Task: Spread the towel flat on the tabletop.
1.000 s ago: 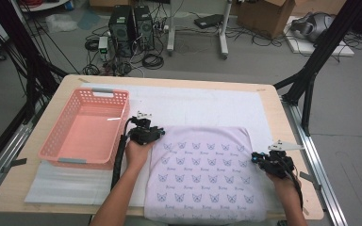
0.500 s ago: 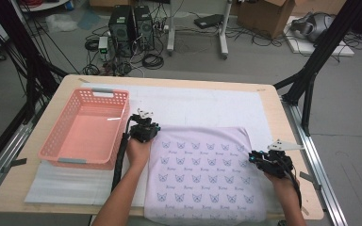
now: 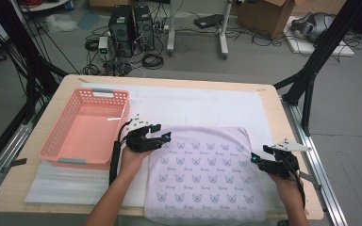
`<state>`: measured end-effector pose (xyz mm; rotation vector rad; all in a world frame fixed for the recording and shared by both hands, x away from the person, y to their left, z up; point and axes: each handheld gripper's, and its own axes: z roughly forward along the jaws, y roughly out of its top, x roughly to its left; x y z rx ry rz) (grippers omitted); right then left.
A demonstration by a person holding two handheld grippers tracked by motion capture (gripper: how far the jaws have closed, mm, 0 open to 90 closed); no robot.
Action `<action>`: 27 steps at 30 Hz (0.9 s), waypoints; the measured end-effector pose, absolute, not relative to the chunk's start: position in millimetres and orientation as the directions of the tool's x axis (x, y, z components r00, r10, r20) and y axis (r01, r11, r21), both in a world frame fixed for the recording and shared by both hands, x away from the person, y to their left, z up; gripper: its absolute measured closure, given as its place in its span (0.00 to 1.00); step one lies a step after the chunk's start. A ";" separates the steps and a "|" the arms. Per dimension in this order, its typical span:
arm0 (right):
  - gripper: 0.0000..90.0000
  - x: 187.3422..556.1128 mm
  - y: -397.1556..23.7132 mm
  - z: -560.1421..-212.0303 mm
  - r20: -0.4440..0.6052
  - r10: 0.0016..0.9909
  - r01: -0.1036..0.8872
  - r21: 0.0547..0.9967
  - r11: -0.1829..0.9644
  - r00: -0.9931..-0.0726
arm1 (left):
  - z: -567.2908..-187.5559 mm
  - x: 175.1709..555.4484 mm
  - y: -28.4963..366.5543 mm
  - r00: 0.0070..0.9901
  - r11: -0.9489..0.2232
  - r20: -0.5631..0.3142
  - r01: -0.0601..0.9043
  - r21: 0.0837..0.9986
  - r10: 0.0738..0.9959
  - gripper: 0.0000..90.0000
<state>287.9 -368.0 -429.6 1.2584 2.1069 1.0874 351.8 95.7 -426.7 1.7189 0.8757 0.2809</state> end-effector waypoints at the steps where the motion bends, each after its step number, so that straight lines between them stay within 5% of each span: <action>1: 0.33 288.0 -369.1 -429.0 0.009 0.876 0.515 0.812 0.274 -0.482 | -425.4 349.7 96.2 0.698 -0.098 -0.247 0.415 0.905 0.673 0.37; 5: 0.25 287.4 -371.0 -427.0 -0.012 0.869 0.495 0.818 0.292 -0.494 | -426.3 337.3 95.9 0.707 -0.102 -0.196 0.355 0.929 0.679 0.27; 27: 0.21 285.3 -375.3 -427.6 0.026 0.876 0.498 0.830 0.249 -0.482 | -440.0 330.4 105.8 0.667 -0.074 -0.241 0.407 0.910 0.705 0.26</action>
